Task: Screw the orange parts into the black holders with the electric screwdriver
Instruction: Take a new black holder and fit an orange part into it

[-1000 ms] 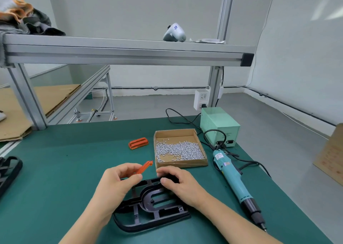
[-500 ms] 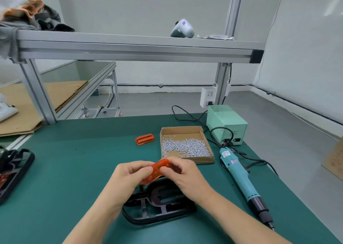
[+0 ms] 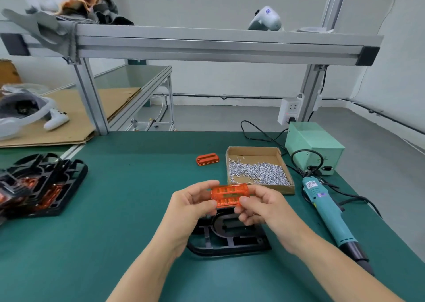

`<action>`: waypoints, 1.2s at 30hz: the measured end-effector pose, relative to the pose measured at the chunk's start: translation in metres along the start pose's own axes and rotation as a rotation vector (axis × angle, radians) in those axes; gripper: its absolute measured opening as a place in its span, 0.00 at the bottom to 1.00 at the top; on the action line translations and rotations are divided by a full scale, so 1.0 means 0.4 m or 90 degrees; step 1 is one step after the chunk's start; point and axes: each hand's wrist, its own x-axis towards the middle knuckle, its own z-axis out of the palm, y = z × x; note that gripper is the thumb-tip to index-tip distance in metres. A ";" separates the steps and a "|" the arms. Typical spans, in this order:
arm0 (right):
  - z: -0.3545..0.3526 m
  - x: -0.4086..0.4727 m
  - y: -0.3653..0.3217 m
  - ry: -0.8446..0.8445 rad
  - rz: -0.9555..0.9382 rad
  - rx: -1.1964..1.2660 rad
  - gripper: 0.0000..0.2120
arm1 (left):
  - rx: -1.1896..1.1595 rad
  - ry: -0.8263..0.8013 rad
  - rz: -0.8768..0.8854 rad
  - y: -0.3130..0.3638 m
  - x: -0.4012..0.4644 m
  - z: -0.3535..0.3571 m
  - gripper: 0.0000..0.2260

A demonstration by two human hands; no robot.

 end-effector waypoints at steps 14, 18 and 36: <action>-0.044 -0.032 -0.006 0.017 -0.099 -0.027 0.13 | -0.075 -0.024 -0.073 -0.003 -0.008 -0.003 0.13; -0.045 -0.035 -0.008 0.011 -0.094 -0.006 0.13 | -0.079 -0.011 -0.072 -0.008 -0.006 0.000 0.07; 0.003 -0.021 -0.013 0.009 0.023 -0.015 0.05 | 0.031 -0.012 0.046 0.006 0.005 0.107 0.14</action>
